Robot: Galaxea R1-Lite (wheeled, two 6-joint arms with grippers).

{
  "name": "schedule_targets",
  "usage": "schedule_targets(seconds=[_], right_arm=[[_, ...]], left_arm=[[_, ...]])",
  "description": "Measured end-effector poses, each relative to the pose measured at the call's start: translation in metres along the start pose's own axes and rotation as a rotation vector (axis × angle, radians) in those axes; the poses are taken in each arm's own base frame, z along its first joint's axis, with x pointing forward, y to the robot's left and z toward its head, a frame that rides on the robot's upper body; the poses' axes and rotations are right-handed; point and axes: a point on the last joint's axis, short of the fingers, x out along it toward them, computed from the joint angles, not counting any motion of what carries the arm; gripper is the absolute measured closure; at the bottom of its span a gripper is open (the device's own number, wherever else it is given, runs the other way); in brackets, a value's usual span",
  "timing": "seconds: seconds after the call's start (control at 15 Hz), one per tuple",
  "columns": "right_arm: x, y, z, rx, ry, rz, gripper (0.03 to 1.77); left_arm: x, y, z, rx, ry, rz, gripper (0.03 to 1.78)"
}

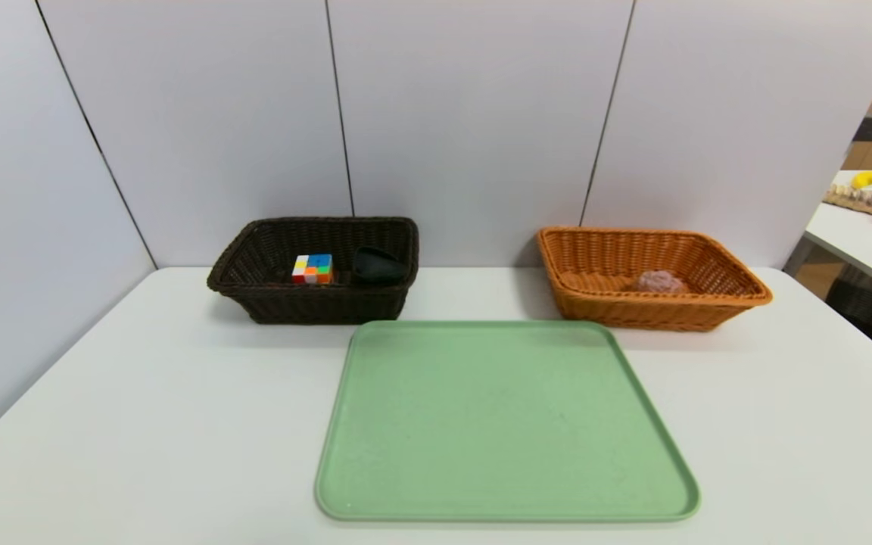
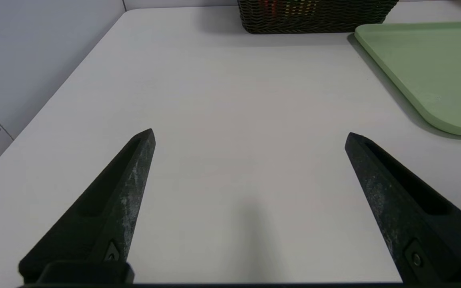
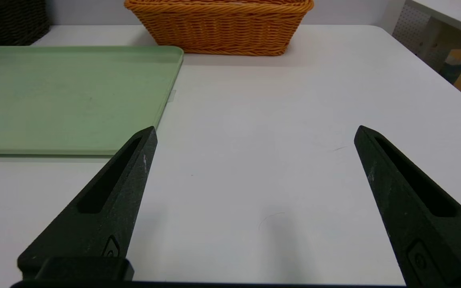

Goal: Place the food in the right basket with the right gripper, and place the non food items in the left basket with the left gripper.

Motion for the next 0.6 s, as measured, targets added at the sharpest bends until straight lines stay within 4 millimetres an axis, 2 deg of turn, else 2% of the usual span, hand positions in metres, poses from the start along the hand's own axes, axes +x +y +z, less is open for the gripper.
schedule_targets(seconds=[0.6], right_arm=[[0.0,0.0,0.0001,0.003,-0.001,-0.002,0.1]], left_arm=[[0.0,0.0,0.0,0.0,0.0,-0.001,0.12]])
